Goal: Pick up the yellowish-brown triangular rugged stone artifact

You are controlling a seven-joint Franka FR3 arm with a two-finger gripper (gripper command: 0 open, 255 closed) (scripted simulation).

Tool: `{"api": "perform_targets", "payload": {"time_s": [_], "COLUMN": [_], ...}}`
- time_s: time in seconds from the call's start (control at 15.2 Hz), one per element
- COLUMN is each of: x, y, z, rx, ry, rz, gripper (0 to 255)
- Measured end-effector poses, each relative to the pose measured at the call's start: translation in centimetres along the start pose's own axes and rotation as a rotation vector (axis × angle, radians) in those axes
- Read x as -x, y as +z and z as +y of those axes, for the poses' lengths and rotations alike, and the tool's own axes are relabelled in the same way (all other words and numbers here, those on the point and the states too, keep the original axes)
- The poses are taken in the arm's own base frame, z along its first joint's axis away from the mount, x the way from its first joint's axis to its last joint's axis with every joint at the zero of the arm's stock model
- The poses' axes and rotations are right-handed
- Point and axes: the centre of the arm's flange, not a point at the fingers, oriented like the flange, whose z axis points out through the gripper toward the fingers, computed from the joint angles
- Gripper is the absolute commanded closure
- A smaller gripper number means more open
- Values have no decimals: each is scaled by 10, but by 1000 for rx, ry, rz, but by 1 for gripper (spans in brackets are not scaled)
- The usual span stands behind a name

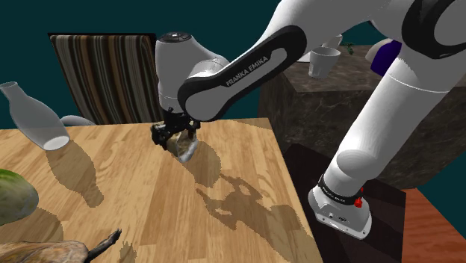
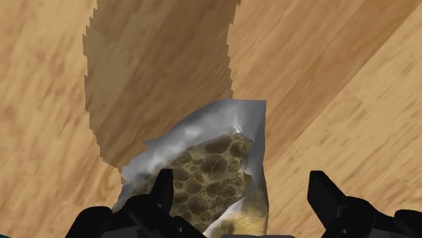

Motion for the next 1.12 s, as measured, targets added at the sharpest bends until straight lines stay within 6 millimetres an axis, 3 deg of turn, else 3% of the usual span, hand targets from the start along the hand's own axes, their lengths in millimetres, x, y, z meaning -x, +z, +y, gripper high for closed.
{"api": "perform_targets", "payload": {"time_s": [0.07,0.13,0.79,1.12], "x": [1,1,2,-1], "y": [3,5,6,-14], "z": [0,0,-1,-2], "rx": [0,0,-2,0], "ry": [0,0,0,0], "rz": [0,0,1,0], "gripper": [0,255,255,255]}}
